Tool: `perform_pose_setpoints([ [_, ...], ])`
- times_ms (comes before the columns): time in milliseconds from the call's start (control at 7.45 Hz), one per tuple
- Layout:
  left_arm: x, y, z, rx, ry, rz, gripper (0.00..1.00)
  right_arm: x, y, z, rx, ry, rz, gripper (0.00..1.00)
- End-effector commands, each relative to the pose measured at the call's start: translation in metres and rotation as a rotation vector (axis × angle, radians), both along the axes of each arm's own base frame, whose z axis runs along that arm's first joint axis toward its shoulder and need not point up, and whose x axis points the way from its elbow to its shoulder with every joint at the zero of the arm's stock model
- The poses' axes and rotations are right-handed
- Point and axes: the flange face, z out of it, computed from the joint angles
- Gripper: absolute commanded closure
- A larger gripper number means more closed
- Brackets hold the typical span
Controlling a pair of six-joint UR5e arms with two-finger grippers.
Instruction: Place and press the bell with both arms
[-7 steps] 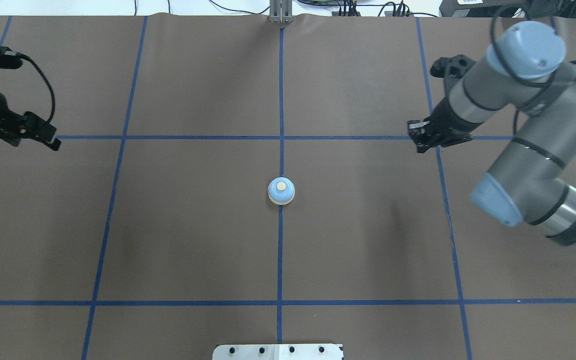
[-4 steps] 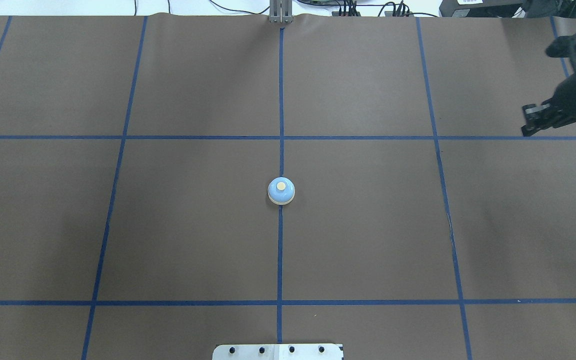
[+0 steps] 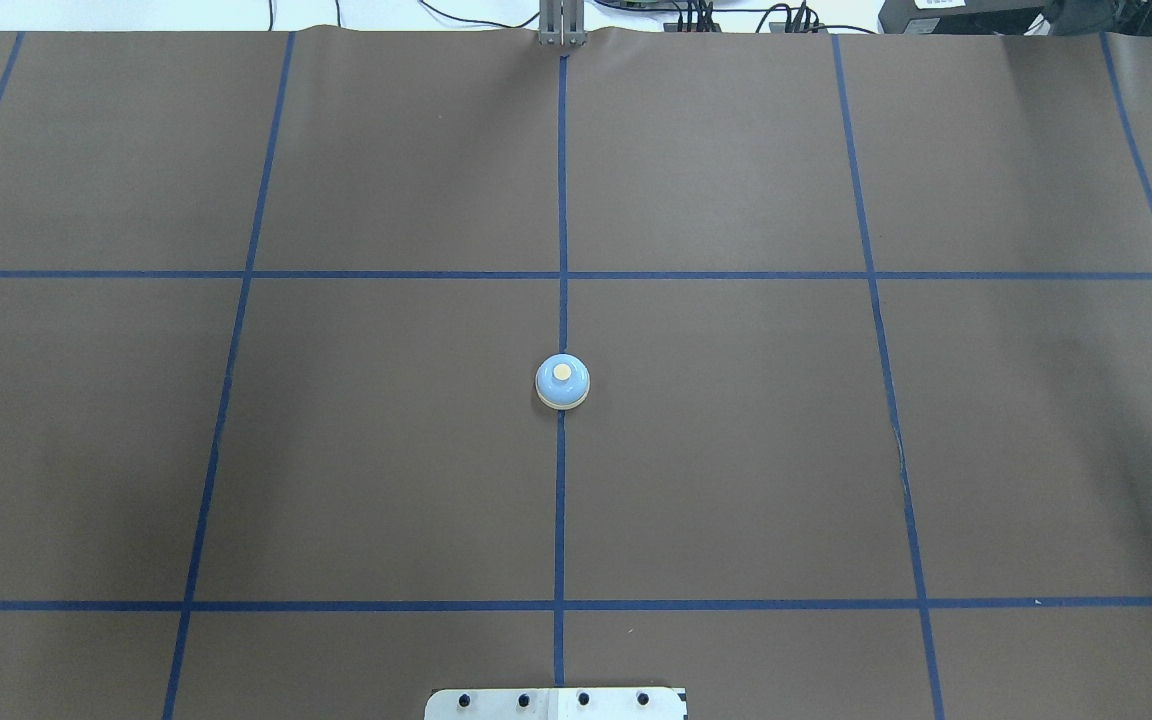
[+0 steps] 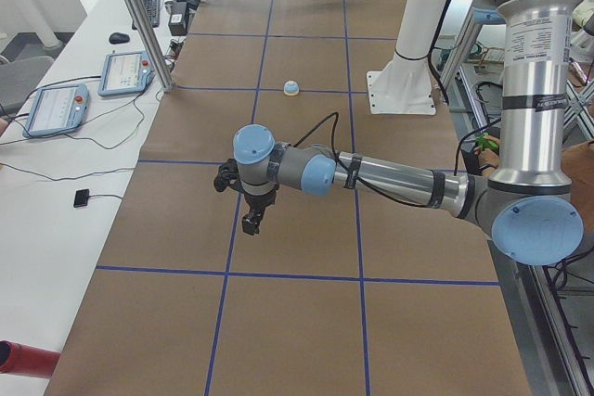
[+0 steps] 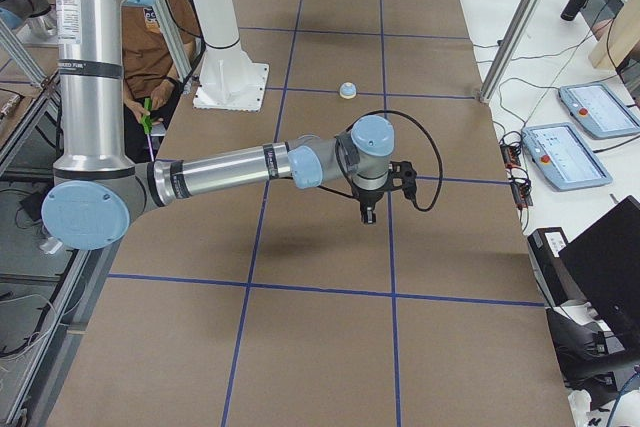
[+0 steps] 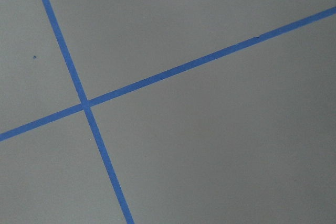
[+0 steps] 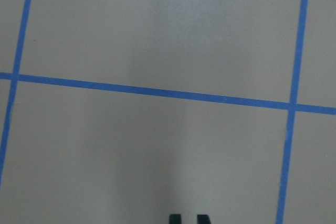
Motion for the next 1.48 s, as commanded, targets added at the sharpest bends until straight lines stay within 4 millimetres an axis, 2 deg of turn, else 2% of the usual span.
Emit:
perform_pose_setpoints([
  [0,-0.006,-0.001,0.002,-0.011,-0.003,-0.012,0.01,0.014,0.004,0.006,0.009,-0.007,0.006,0.0],
  [537,-0.015,0.001,0.018,-0.075,-0.012,-0.029,0.01,0.029,0.008,0.02,0.08,0.032,-0.047,0.0],
  [940,-0.015,0.005,0.028,-0.099,-0.01,-0.029,0.01,0.028,-0.002,0.022,0.083,0.035,-0.055,0.0],
  [1074,-0.016,0.013,0.035,-0.114,-0.011,-0.027,0.01,0.028,-0.004,0.025,0.079,0.035,-0.054,0.0],
  [1342,-0.016,0.013,0.045,-0.139,-0.015,-0.034,0.01,0.027,-0.013,0.017,0.078,0.031,-0.045,0.0],
])
